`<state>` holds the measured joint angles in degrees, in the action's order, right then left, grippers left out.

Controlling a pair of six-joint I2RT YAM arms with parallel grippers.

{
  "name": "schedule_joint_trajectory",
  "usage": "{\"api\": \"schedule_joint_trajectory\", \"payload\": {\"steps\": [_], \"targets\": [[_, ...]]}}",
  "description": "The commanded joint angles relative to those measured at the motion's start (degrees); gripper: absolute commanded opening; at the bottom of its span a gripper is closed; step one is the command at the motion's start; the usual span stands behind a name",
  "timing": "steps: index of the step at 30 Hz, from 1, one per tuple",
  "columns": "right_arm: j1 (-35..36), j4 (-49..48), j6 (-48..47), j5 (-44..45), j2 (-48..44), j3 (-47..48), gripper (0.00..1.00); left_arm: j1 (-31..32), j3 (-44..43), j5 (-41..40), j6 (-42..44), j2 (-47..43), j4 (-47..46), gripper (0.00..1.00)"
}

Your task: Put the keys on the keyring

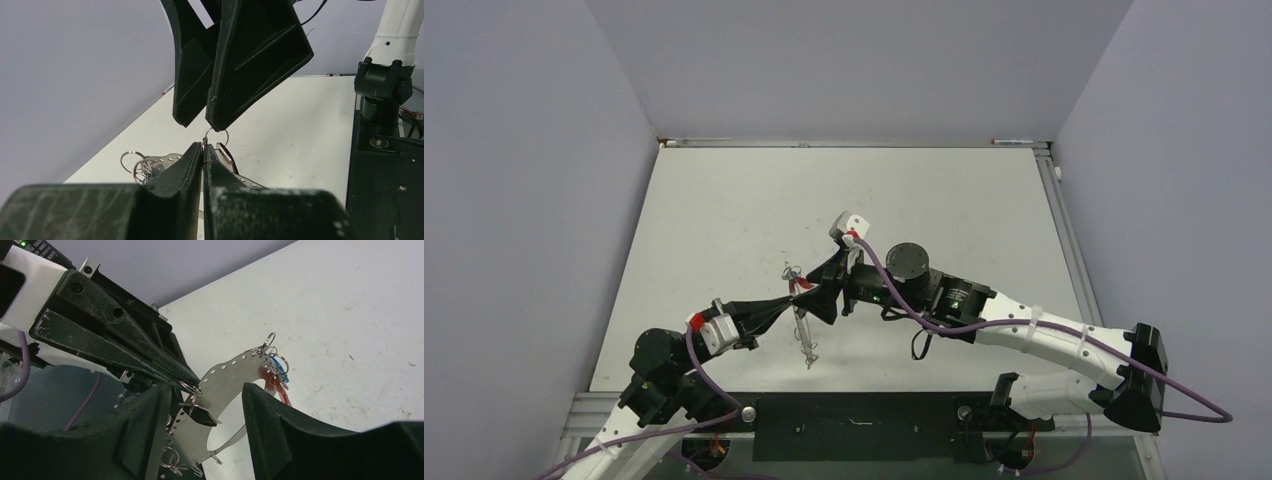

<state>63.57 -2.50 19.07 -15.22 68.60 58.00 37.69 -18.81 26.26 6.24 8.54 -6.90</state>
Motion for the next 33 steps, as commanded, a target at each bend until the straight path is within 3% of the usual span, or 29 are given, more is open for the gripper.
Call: {"api": "schedule_joint_trajectory", "payload": {"steps": [1,15,28,33], "targets": [[0.75,-3.16,-1.37,0.79,0.14,-0.14,0.54,-0.34,-2.64,-2.17,-0.18,-0.71,-1.94,0.0],[0.75,-5.27,-1.3,1.05,0.39,-2.09,0.26,-0.94,-2.64,-1.87,-0.74,-0.54,-2.03,0.0],[0.76,-6.78,-2.7,-4.29,1.47,-2.21,0.22,-0.89,-2.55,-2.27,-0.62,-0.89,-1.89,0.0],[0.72,-6.2,-2.66,-6.08,2.96,-1.57,0.06,-0.96,-2.55,-2.37,-0.68,-0.93,-1.81,0.0]]}}
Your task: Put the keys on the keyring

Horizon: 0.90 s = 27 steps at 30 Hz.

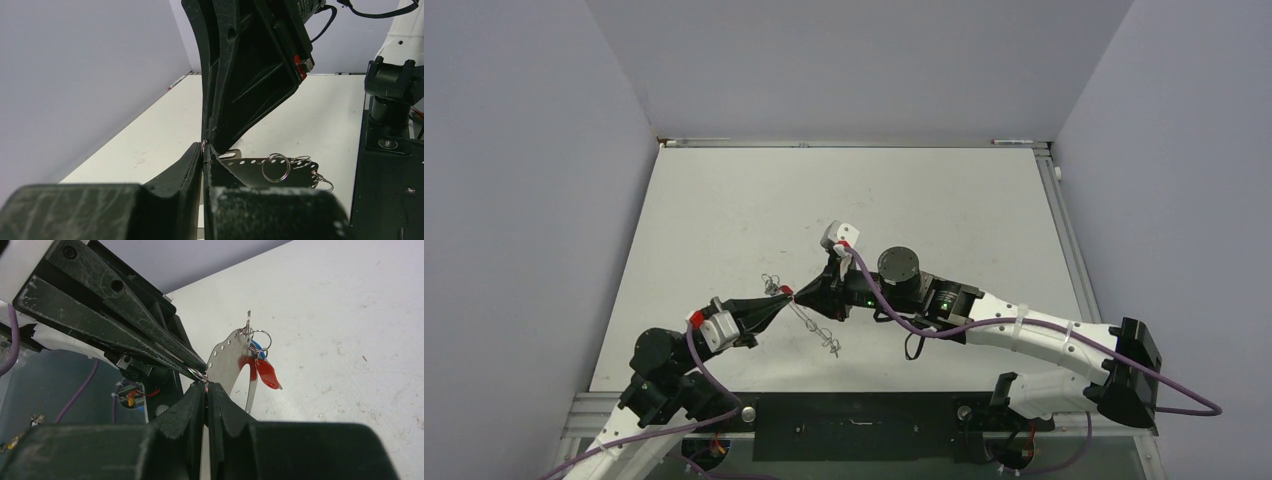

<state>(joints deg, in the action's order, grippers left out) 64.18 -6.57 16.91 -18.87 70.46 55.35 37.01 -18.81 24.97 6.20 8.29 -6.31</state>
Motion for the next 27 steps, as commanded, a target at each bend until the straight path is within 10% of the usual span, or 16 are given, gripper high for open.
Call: {"api": "schedule_joint_trajectory", "payload": {"steps": [1,27], "targets": [[0.15,-2.2,-0.47,-2.52,1.14,1.01,0.05,-0.28,-2.55,-1.14,-0.58,-0.73,-2.4,0.0],[-7.67,-15.23,7.39,-17.47,4.26,-5.43,0.05,-0.28,-2.02,2.21,-1.79,-2.15,-4.72,0.0]]}}
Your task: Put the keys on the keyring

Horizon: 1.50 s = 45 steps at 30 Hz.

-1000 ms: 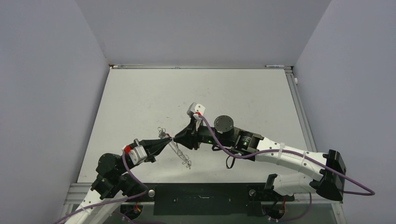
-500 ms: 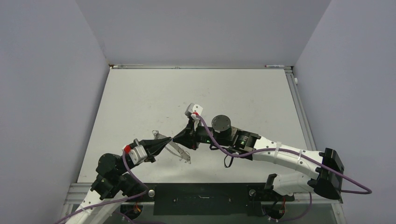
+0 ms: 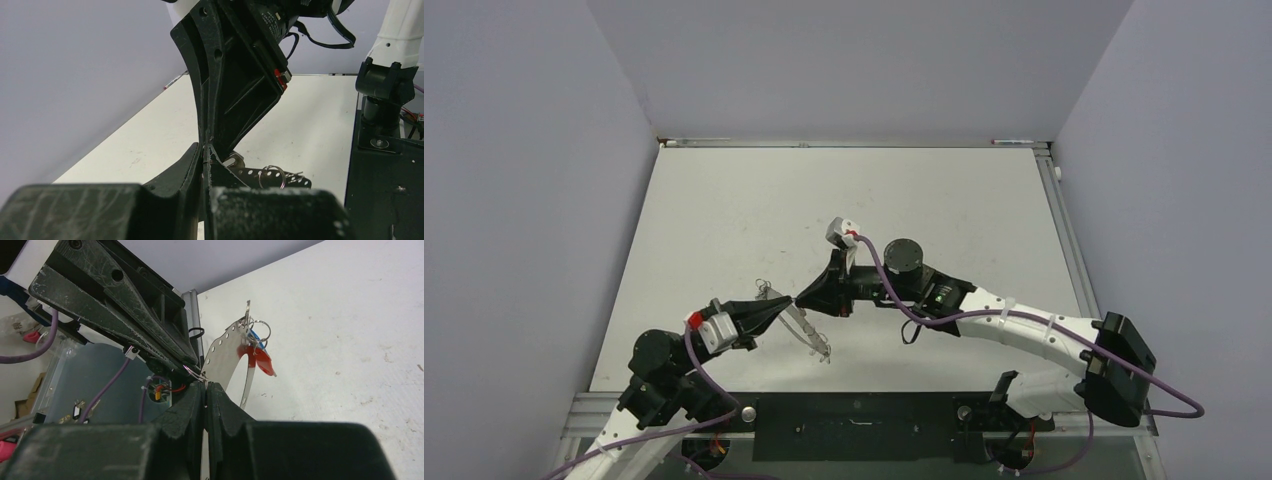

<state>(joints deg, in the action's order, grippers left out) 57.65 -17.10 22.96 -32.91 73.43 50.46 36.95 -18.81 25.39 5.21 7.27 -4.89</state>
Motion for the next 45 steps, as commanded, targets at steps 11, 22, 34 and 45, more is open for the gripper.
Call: {"api": "schedule_joint_trajectory", "payload": {"steps": [11,22,34,45], "targets": [[-1.59,-13.7,3.84,-9.8,3.19,-2.02,0.05,-0.21,-1.86,2.05,-1.3,-2.17,-6.69,0.0],[-2.22,-25.01,6.66,-16.58,5.64,-2.0,0.05,-0.22,-1.85,2.3,-2.66,-2.54,-7.36,0.0],[-2.28,-6.12,-6.23,-9.33,-2.39,1.65,0.05,-0.21,-2.28,1.81,-1.59,-2.08,-6.08,0.0],[-2.22,-1.54,-9.68,-9.02,-2.3,1.77,0.45,-0.21,-2.72,2.24,-2.18,-1.52,-6.19,0.0]]}}
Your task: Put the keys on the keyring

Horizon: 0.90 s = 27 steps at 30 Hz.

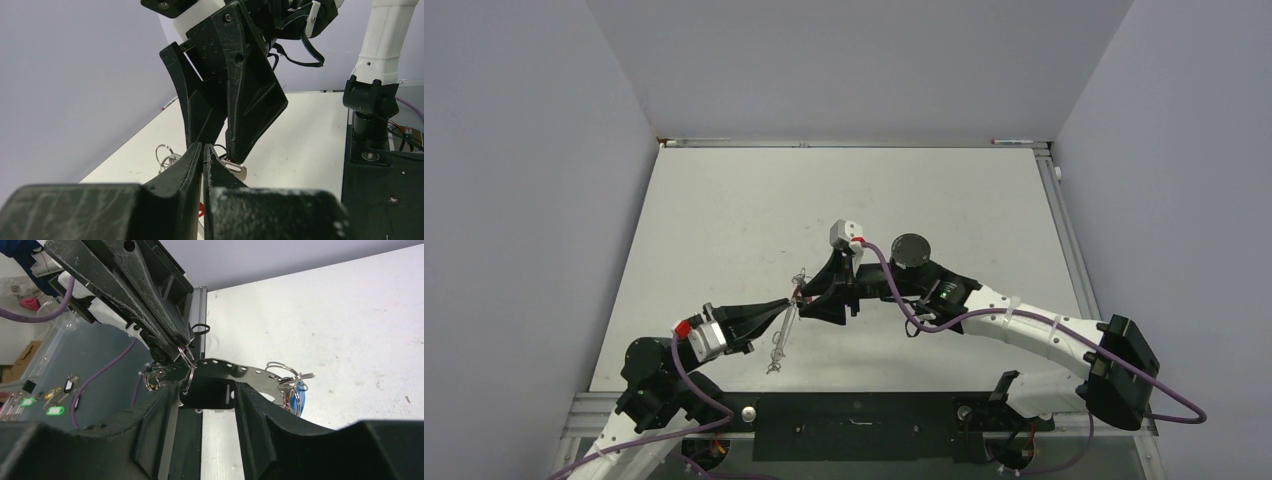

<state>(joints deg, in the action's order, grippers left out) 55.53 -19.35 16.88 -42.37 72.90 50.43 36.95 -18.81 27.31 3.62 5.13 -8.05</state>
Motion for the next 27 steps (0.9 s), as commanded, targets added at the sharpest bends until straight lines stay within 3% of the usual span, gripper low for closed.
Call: {"api": "schedule_joint_trajectory", "payload": {"steps": [1,15,27], "targets": [[-0.12,1.21,-4.28,0.45,-1.86,2.04,0.46,-0.25,-2.72,0.33,-0.58,0.67,-3.02,0.0],[0.06,0.28,-9.47,0.14,-2.57,4.69,0.54,-0.47,-2.78,0.81,-1.0,0.82,-3.19,0.0],[2.02,-0.55,-9.71,-2.59,0.49,6.36,0.38,-0.56,-2.81,-0.27,-1.0,0.41,-3.11,0.0]]}}
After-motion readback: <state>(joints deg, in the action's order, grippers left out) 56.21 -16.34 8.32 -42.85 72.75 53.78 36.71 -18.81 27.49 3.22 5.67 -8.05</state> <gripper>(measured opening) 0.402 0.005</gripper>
